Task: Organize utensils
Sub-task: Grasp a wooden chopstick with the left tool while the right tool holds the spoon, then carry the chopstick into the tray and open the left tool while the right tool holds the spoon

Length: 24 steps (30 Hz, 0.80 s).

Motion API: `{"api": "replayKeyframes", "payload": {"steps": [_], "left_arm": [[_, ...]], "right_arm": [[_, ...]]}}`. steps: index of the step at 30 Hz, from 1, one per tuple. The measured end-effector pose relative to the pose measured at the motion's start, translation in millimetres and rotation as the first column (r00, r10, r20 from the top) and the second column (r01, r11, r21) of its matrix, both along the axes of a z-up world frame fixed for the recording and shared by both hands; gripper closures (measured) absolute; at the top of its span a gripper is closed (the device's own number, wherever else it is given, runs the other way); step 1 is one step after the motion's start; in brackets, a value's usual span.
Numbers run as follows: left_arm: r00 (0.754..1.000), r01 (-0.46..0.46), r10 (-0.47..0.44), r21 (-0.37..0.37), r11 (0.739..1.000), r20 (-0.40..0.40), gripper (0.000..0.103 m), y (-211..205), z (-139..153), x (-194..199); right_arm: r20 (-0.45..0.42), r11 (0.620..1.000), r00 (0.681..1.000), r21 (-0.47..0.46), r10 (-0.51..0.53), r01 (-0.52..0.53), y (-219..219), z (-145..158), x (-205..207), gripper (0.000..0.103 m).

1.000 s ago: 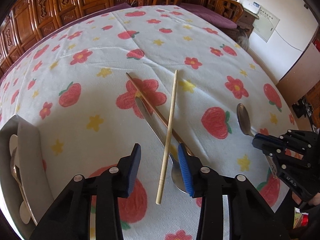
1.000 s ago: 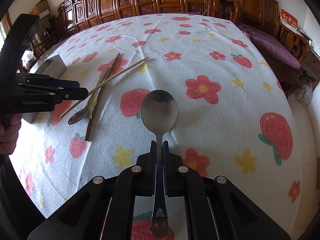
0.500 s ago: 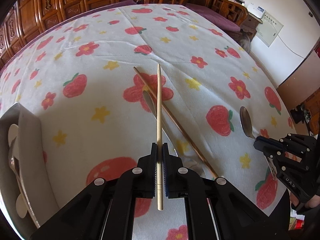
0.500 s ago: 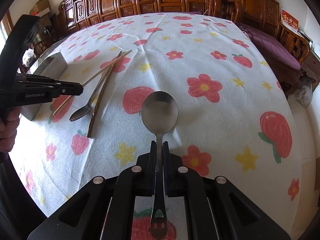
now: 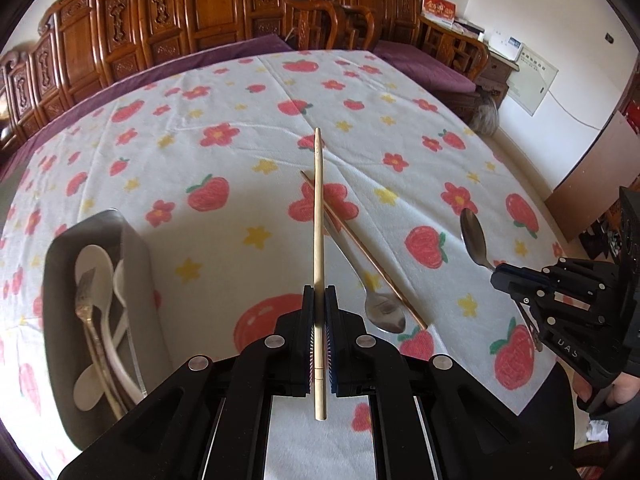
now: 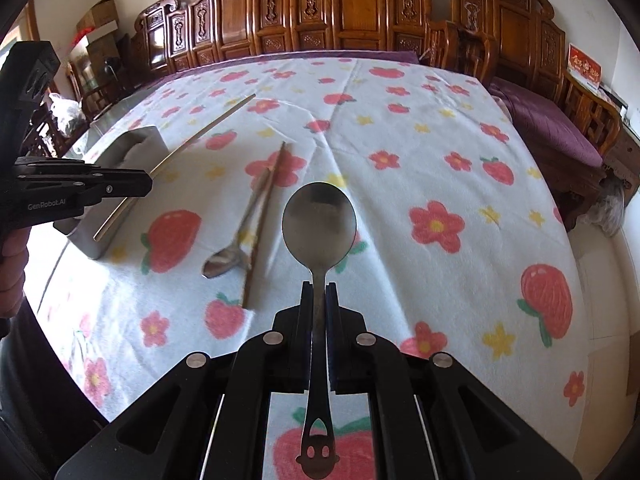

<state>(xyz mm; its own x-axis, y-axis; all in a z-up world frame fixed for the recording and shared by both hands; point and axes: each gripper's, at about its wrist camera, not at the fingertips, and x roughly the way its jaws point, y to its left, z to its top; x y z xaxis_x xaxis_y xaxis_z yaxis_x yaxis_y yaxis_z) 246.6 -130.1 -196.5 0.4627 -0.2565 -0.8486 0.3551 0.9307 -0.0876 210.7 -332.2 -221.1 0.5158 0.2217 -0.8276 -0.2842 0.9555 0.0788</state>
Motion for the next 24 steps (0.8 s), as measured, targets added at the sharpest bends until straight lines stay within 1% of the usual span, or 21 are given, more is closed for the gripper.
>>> {"api": "replayKeyframes", "payload": {"steps": [6, 12, 17, 24], "left_arm": [[0.999, -0.023, 0.024, -0.017, 1.000, 0.042, 0.099, 24, 22, -14], [0.996, -0.055, 0.057, -0.033, 0.998, 0.068, 0.099, 50, 37, -22], [0.993, -0.076, 0.079, -0.046, 0.996, 0.082, 0.099, 69, 42, -29], [0.990, -0.114, 0.119, -0.059, 0.992, 0.076, 0.099, 97, 39, -36]], "right_arm": [[0.026, 0.999, 0.999, 0.003, 0.031, -0.032, 24, 15, -1, 0.096], [0.043, 0.998, 0.997, 0.008, 0.064, -0.064, 48, 26, -1, 0.096], [0.053, 0.996, 0.995, 0.006, 0.084, -0.085, 65, 32, -4, 0.096], [0.051, 0.995, 0.993, 0.006, 0.104, -0.104, 86, 34, -8, 0.096]]}}
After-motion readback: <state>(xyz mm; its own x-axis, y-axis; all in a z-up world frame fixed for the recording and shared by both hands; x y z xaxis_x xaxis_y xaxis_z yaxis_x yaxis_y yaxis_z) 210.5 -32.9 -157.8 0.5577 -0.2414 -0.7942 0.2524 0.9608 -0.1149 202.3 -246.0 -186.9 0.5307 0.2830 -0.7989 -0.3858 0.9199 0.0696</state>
